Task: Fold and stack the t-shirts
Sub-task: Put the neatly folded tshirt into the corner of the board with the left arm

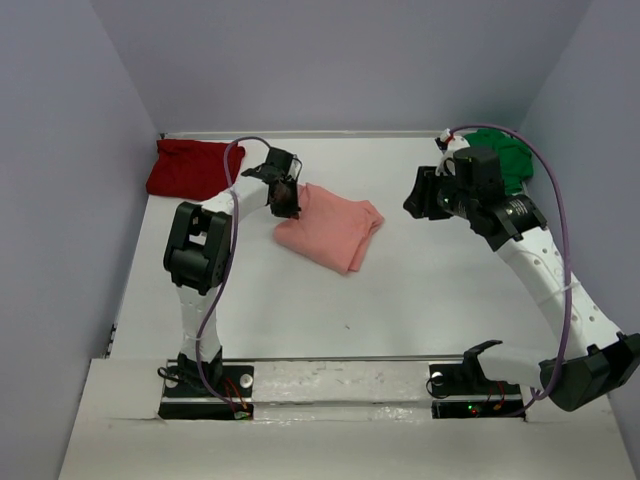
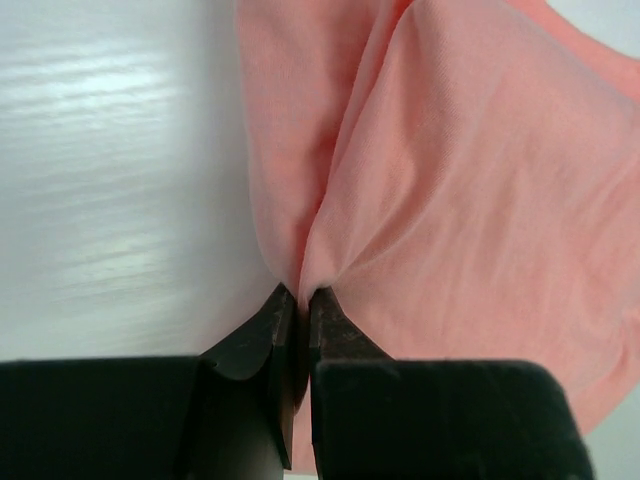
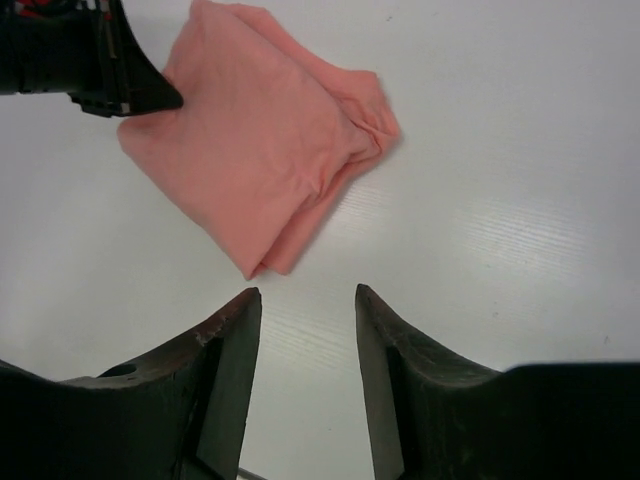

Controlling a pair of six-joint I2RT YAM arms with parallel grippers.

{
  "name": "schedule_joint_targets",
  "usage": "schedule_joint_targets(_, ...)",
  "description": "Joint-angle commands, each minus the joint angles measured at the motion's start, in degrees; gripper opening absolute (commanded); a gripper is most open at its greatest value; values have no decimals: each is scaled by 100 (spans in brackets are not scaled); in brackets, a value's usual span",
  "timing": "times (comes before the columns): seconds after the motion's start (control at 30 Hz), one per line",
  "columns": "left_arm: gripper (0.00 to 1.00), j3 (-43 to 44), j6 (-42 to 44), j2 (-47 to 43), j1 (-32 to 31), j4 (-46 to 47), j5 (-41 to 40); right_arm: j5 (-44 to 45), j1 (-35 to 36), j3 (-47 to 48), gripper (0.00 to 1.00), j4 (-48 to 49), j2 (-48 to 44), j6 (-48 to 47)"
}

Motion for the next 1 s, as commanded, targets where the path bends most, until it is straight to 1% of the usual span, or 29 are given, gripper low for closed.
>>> schedule_joint_targets(0.0,0,386,494,-442,10,-284,-1047,756,26,-151,42,168,-169,42)
schedule_joint_targets(0.03,0,474,529,-469,10,-302,-1101,837,26,-169,34,151,-125,42)
schedule_joint_targets(0.07,0,535,582,-530,18,-276,-1128,907,26,-239,7,150,-73,51)
schedule_joint_targets(0.1,0,649,678,-557,19,-267,-1180,942,26,-274,0,168,-46,94)
schedule_joint_targets(0.17,0,834,784,-592,45,-310,-1216,1013,26,-362,0,220,-11,121)
schedule_joint_targets(0.3,0,1597,951,-478,194,-644,-1312,1382,26,-406,0,212,51,130)
schedule_joint_targets(0.37,0,1862,1048,-382,290,-750,-1321,1382,26,-442,0,247,25,121)
schedule_joint_targets(0.57,0,3083,1241,84,475,-1224,-1444,1400,26,-521,0,238,68,104)
schedule_joint_targets(0.6,0,3407,1233,154,563,-1390,-1470,1382,26,-521,0,247,60,112)
schedule_joint_targets(0.83,0,4147,1295,707,975,-1550,-1278,1330,78,-442,0,159,24,86)
schedule_joint_targets(0.97,0,4368,1250,937,1257,-1541,-1075,1347,78,-415,0,107,16,68)
